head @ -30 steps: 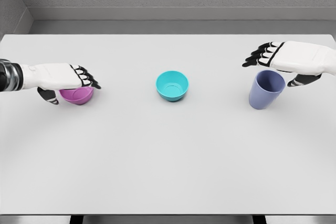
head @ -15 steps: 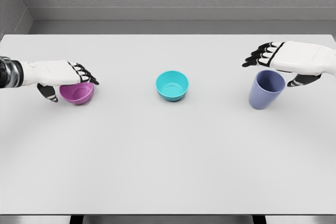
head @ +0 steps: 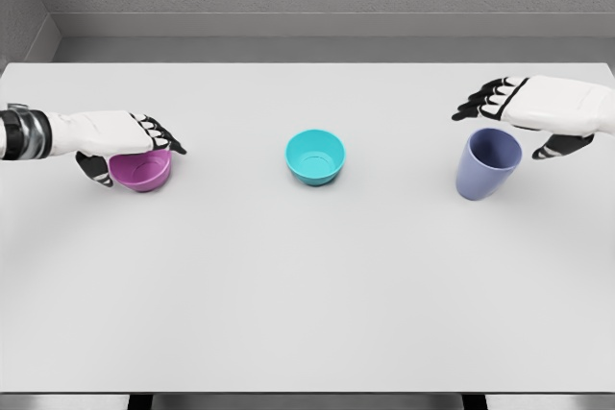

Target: Stacking bowl and cup with both arms

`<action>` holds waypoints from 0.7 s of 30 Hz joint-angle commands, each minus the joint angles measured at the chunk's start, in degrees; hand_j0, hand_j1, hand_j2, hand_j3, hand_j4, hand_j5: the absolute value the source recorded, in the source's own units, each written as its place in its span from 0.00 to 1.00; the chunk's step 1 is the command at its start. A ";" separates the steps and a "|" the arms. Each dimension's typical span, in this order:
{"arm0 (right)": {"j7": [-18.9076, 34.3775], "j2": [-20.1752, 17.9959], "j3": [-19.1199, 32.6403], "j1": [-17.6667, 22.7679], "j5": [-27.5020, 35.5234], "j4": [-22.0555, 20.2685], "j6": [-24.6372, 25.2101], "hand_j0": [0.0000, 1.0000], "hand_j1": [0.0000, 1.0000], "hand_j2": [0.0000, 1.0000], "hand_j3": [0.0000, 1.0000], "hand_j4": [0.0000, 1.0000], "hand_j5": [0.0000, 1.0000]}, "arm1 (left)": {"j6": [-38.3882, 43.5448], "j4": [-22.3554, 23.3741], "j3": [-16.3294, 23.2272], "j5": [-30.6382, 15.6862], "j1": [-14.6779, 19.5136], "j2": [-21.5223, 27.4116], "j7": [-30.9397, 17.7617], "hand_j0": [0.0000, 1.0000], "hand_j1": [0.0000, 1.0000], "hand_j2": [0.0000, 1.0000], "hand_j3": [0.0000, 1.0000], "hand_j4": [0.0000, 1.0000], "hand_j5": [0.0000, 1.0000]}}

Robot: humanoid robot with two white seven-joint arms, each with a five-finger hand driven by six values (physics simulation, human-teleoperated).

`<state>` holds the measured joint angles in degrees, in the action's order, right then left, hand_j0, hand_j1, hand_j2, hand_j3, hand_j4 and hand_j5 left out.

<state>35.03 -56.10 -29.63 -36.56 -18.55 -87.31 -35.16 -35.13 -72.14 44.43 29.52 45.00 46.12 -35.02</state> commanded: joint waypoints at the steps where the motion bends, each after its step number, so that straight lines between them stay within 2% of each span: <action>1: -0.03 -0.06 0.01 0.00 0.27 0.29 0.16 1.00 1.00 1.00 1.00 1.00 1.00 | 0.13 0.07 -0.04 0.10 0.00 -0.15 0.02 1.00 1.00 1.00 1.00 1.00 1.00; 18: -0.03 0.90 -1.31 -0.88 -0.34 1.88 0.16 1.00 1.00 1.00 1.00 1.00 1.00 | 0.13 0.07 0.05 0.54 0.00 -0.15 0.02 1.00 1.00 1.00 1.00 1.00 1.00; 21: -0.03 1.34 -1.31 -0.97 -0.26 1.97 0.16 1.00 1.00 1.00 1.00 1.00 1.00 | 0.13 1.47 0.31 0.63 0.09 -0.59 0.02 1.00 1.00 1.00 1.00 1.00 1.00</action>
<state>35.03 -54.93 -30.96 -37.44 -19.10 -85.42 -35.16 -35.13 -71.25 44.68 30.32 45.09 45.72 -35.02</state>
